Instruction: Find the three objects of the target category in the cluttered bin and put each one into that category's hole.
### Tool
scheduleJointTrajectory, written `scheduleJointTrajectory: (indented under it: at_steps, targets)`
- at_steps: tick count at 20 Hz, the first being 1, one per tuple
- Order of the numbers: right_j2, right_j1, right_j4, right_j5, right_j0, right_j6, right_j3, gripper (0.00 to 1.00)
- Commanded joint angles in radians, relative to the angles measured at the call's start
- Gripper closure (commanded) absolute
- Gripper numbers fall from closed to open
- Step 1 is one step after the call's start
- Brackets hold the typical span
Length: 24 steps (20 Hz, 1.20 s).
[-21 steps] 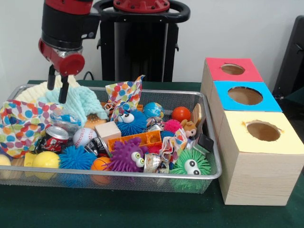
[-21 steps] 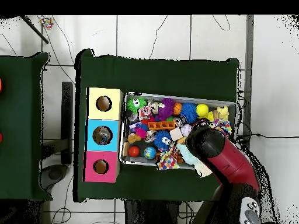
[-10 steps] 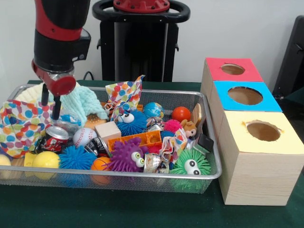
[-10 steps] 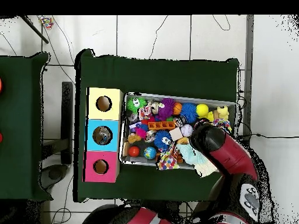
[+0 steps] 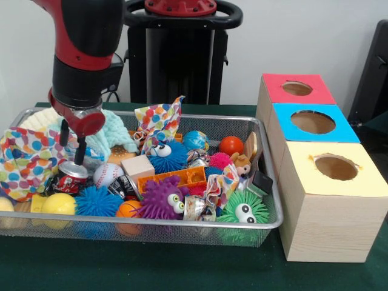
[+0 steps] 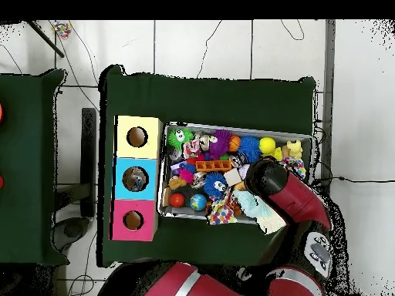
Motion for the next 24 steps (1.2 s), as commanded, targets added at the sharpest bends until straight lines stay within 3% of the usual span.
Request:
scheduleJointTrajectory:
  at_steps: [1,16,24]
  targets:
    - [0.074,0.048,0.053,-0.019,0.021,0.254,-0.039,0.0]
    - [0.133,0.016,0.045,-0.09,-0.028,0.21,0.032,0.0]
    - [0.173,0.026,0.025,-0.188,-0.071,0.206,0.077,0.0]
